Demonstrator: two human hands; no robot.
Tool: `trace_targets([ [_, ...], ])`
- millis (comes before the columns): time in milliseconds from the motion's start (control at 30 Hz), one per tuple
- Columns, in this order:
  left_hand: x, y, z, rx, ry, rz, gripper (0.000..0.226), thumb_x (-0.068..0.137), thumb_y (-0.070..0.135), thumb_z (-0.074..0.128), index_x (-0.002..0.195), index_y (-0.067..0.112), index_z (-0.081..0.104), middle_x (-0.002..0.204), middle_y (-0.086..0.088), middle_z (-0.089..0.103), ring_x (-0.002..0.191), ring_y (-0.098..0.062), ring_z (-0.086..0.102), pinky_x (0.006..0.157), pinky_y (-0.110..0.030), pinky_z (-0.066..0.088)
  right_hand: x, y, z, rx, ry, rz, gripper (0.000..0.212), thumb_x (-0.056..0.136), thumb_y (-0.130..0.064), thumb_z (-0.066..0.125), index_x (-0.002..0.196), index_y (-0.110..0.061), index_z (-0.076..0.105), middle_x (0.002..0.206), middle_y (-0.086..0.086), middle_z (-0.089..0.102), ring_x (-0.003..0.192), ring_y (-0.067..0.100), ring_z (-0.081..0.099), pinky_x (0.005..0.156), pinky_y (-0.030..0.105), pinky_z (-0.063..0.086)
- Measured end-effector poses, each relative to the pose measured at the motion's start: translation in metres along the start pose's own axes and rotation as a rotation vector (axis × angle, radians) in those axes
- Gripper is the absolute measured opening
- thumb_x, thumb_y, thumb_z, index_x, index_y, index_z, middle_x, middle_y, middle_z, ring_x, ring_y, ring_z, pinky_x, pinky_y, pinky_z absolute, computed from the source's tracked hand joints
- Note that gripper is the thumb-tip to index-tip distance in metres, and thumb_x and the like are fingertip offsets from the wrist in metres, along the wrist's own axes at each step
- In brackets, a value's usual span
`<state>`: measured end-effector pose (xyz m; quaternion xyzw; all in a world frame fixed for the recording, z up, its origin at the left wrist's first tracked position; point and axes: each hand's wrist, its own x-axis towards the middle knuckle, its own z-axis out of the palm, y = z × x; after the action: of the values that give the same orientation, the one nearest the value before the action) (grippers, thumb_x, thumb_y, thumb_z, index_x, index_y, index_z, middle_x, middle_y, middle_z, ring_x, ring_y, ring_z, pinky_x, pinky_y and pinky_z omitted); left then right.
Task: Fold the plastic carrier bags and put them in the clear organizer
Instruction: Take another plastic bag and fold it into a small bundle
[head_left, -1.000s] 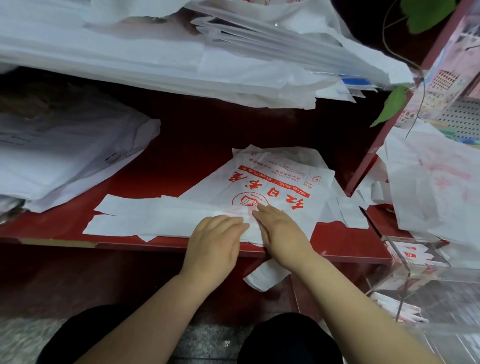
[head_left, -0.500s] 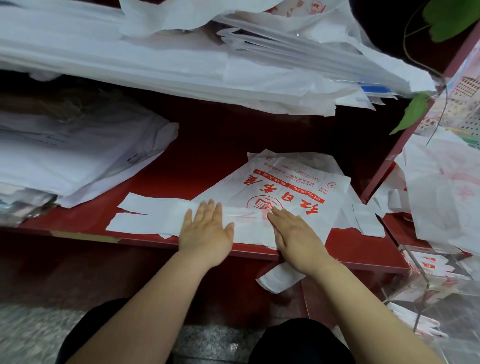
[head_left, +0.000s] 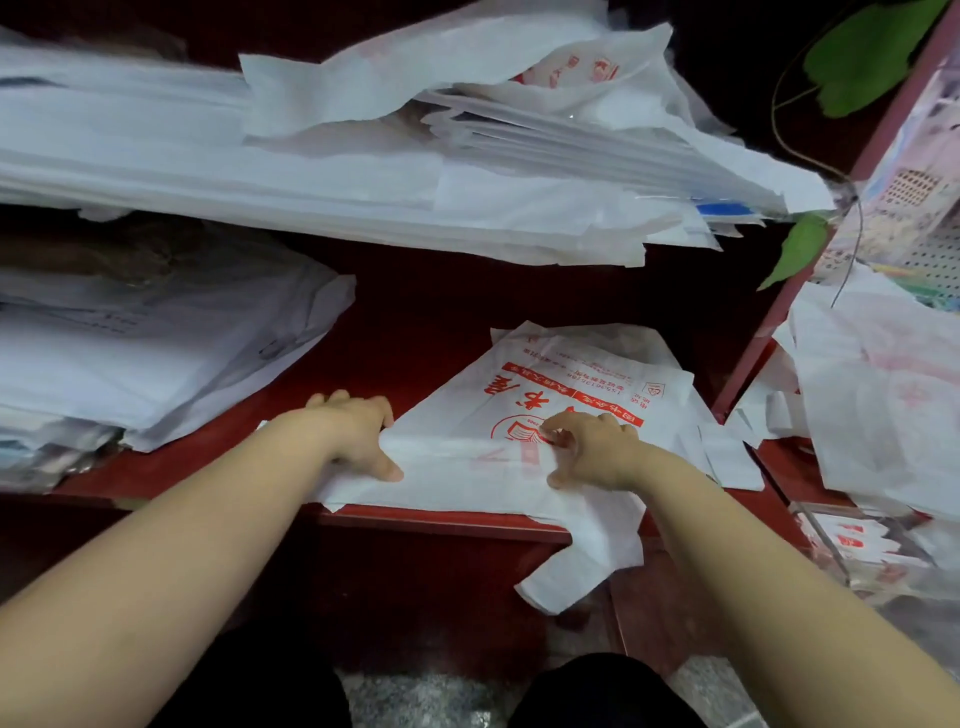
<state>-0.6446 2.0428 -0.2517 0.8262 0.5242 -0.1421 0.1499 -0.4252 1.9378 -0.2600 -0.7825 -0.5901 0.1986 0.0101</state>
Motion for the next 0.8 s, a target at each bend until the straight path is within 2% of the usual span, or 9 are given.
trace_targets([
  [67,0.003,0.003,-0.005,0.032,-0.051,-0.026,0.065,0.077,0.050,0.066,0.130,0.028,0.036,0.130,-0.006,0.034,0.121,-0.028,0.028,0.102,-0.035,0.030,0.006,0.000,-0.009,0.058,-0.128,0.022,0.052,0.079,-0.025,0.067,0.125,-0.026,0.042,0.119,-0.001,0.048,0.111,0.022,0.043,0.098,0.034,0.036],
  [167,0.011,-0.001,-0.003,0.085,-0.101,-0.021,0.057,0.073,0.054,0.067,0.118,0.030,0.043,0.124,-0.003,0.039,0.118,-0.026,0.030,0.105,-0.038,0.030,0.009,-0.003,-0.020,0.030,-0.224,0.000,0.029,0.080,-0.020,0.065,0.104,-0.021,0.049,0.099,-0.005,0.053,0.094,0.014,0.049,0.083,0.027,0.042],
  [233,0.015,-0.005,0.000,0.087,-0.106,-0.008,0.041,0.067,0.059,0.068,0.094,0.034,0.049,0.117,0.001,0.045,0.116,-0.025,0.033,0.104,-0.041,0.029,0.009,-0.005,-0.022,-0.048,-0.239,-0.013,0.013,0.081,-0.022,0.063,0.087,-0.022,0.052,0.089,-0.008,0.053,0.088,0.013,0.049,0.074,0.022,0.041],
  [300,0.014,-0.007,0.002,0.095,-0.071,0.028,0.035,0.067,0.058,0.068,0.077,0.033,0.046,0.105,0.005,0.047,0.110,-0.021,0.034,0.099,-0.036,0.028,0.008,-0.006,-0.020,-0.067,-0.241,-0.029,0.016,0.081,-0.022,0.061,0.071,-0.024,0.049,0.080,-0.009,0.052,0.086,0.015,0.050,0.068,0.022,0.041],
  [433,0.002,0.001,0.002,-0.034,0.121,0.204,0.031,0.078,0.039,0.069,0.069,0.025,0.041,0.089,0.006,0.043,0.090,-0.016,0.036,0.077,-0.025,0.026,0.006,0.002,-0.021,0.182,-0.161,-0.058,0.025,0.081,-0.015,0.060,0.062,-0.018,0.045,0.082,-0.002,0.055,0.097,0.019,0.056,0.079,0.031,0.045],
  [533,-0.004,-0.001,0.000,-0.421,0.169,0.287,0.030,0.077,0.020,0.073,0.065,0.020,0.046,0.067,0.005,0.047,0.062,-0.011,0.044,0.058,-0.022,0.035,0.005,0.008,-0.032,0.344,-0.076,-0.057,0.025,0.080,-0.005,0.059,0.063,-0.017,0.044,0.067,-0.003,0.045,0.064,0.013,0.044,0.060,0.023,0.036],
  [667,-0.012,0.004,0.009,-0.684,0.203,0.336,0.032,0.075,0.012,0.074,0.081,0.030,0.049,0.069,0.007,0.062,0.057,-0.004,0.056,0.055,-0.014,0.039,0.021,0.003,-0.046,0.257,0.141,-0.094,0.016,0.080,0.002,0.056,0.081,-0.014,0.056,0.071,-0.005,0.049,0.061,0.008,0.044,0.052,0.015,0.036],
  [733,-0.016,0.010,0.018,-0.813,0.170,0.372,0.038,0.075,0.007,0.073,0.088,0.033,0.047,0.065,0.007,0.063,0.051,0.001,0.056,0.052,-0.012,0.039,0.038,-0.008,-0.049,0.101,0.256,-0.123,0.024,0.083,-0.002,0.053,0.104,-0.010,0.061,0.093,-0.001,0.059,0.082,0.015,0.054,0.069,0.019,0.043],
  [800,-0.020,0.016,0.026,-0.853,0.136,0.419,0.035,0.078,0.003,0.069,0.089,0.030,0.050,0.050,0.011,0.051,0.040,0.001,0.043,0.046,-0.010,0.033,0.055,-0.022,-0.050,-0.023,0.317,-0.132,0.031,0.087,-0.009,0.049,0.117,-0.014,0.057,0.117,0.002,0.059,0.108,0.021,0.054,0.095,0.028,0.038],
])
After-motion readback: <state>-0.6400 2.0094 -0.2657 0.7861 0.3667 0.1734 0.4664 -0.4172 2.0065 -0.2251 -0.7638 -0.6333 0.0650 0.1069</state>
